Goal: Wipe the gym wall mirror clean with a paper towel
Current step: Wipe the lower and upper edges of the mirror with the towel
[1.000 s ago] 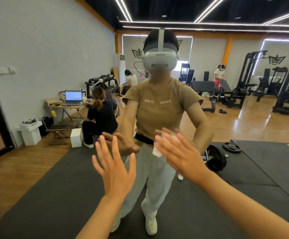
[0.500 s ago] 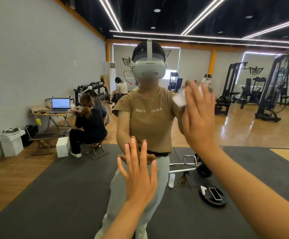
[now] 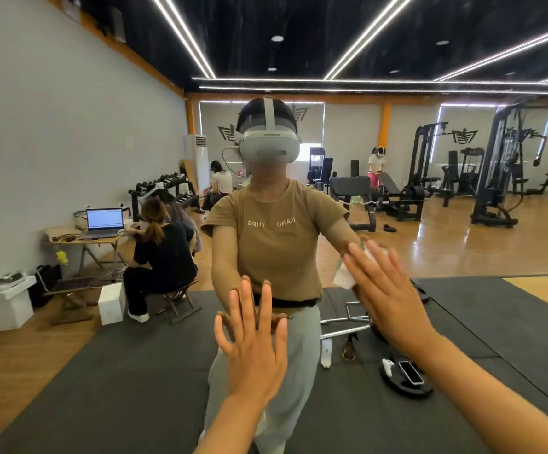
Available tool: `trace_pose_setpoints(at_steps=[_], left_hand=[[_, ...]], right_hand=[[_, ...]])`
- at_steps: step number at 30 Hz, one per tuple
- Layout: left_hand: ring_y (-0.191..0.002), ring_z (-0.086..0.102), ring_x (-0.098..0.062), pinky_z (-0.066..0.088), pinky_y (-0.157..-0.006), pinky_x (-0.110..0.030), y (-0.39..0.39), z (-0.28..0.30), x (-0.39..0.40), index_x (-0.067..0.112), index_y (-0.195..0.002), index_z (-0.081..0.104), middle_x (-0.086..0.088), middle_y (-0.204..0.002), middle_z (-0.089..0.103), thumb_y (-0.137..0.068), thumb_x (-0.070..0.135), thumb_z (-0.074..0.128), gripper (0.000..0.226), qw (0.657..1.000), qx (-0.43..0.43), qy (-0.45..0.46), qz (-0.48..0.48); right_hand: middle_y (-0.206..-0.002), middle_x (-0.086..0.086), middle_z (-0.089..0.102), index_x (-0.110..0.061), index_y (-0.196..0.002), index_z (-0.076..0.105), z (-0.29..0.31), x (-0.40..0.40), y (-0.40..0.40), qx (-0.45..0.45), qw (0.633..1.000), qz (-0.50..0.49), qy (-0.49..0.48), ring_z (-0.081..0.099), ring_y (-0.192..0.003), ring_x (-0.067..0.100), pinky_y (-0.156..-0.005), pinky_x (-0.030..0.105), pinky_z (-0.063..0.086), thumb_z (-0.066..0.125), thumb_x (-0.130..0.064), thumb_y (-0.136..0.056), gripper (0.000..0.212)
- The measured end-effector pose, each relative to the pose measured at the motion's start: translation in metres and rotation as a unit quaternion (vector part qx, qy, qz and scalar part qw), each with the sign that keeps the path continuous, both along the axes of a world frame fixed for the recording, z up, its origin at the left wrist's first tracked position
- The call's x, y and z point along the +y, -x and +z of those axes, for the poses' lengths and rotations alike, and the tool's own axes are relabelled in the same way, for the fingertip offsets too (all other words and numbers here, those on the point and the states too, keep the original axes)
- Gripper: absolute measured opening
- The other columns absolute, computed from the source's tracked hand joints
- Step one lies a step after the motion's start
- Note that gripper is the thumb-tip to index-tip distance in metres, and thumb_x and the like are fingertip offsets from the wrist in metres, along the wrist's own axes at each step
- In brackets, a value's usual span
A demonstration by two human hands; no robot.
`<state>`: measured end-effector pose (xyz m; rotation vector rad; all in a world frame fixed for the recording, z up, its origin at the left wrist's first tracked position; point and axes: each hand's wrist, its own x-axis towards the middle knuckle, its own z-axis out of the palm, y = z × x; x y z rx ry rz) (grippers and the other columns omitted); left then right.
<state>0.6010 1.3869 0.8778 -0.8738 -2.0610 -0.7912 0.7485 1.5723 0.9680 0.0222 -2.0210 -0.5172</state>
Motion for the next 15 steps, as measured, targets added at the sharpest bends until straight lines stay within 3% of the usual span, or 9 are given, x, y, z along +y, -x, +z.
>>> trace_pose_setpoints(at_steps=[2, 5, 8, 11, 15], left_hand=[[-0.155, -0.005, -0.023, 0.001, -0.117, -0.052, 0.001, 0.001, 0.001, 0.025, -0.161, 0.003, -0.006, -0.169, -0.005, -0.105, 0.049, 0.015, 0.062, 1.0, -0.001, 0.001, 0.001], [-0.155, -0.002, -0.023, 0.002, -0.117, -0.052, 0.0, 0.001, 0.003, 0.024, -0.161, 0.005, -0.006, -0.169, -0.003, -0.104, 0.047, 0.022, 0.064, 1.0, -0.001, -0.006, 0.0], [-0.155, -0.002, -0.021, 0.0, -0.118, -0.049, 0.001, 0.002, 0.0, 0.025, -0.161, 0.005, -0.005, -0.169, -0.002, -0.105, 0.048, 0.019, 0.062, 1.0, 0.002, -0.001, -0.004], [-0.155, -0.003, -0.02, -0.001, -0.118, -0.047, 0.002, 0.002, -0.003, 0.025, -0.161, 0.006, -0.005, -0.169, -0.002, -0.104, 0.047, 0.021, 0.063, 1.0, -0.002, 0.011, 0.002], [-0.155, -0.002, -0.021, -0.003, -0.118, -0.045, 0.001, 0.002, -0.005, 0.024, -0.161, 0.008, -0.007, -0.169, 0.0, -0.102, 0.043, 0.029, 0.066, 1.0, 0.003, 0.017, 0.006]], right_hand=[[-0.161, 0.013, 0.026, -0.006, -0.151, 0.033, 0.056, 0.004, 0.001, 0.04, 0.999, -0.007, 0.02, 0.019, -0.15, 0.036, -0.125, 0.046, 0.004, 0.038, -0.015, -0.104, 0.048], [-0.162, 0.014, 0.024, -0.007, -0.153, 0.034, 0.137, 0.011, 0.001, 0.113, 0.99, -0.01, 0.08, 0.013, -0.151, 0.034, -0.124, 0.035, -0.007, 0.036, -0.015, -0.104, 0.049], [-0.164, 0.01, 0.023, -0.012, -0.154, 0.033, 0.175, 0.013, 0.004, 0.166, 0.975, -0.007, 0.146, 0.012, -0.153, 0.032, -0.122, 0.027, -0.011, 0.033, -0.02, -0.105, 0.05], [-0.162, 0.009, 0.025, -0.016, -0.154, 0.031, 0.156, 0.007, 0.009, 0.203, 0.965, 0.012, 0.164, 0.014, -0.152, 0.031, -0.125, 0.032, -0.004, 0.034, -0.019, -0.105, 0.049], [-0.162, 0.009, 0.023, -0.01, -0.153, 0.031, 0.078, 0.009, 0.011, 0.201, 0.961, 0.038, 0.187, 0.01, -0.152, 0.028, -0.117, 0.063, 0.02, 0.039, -0.014, -0.102, 0.052]])
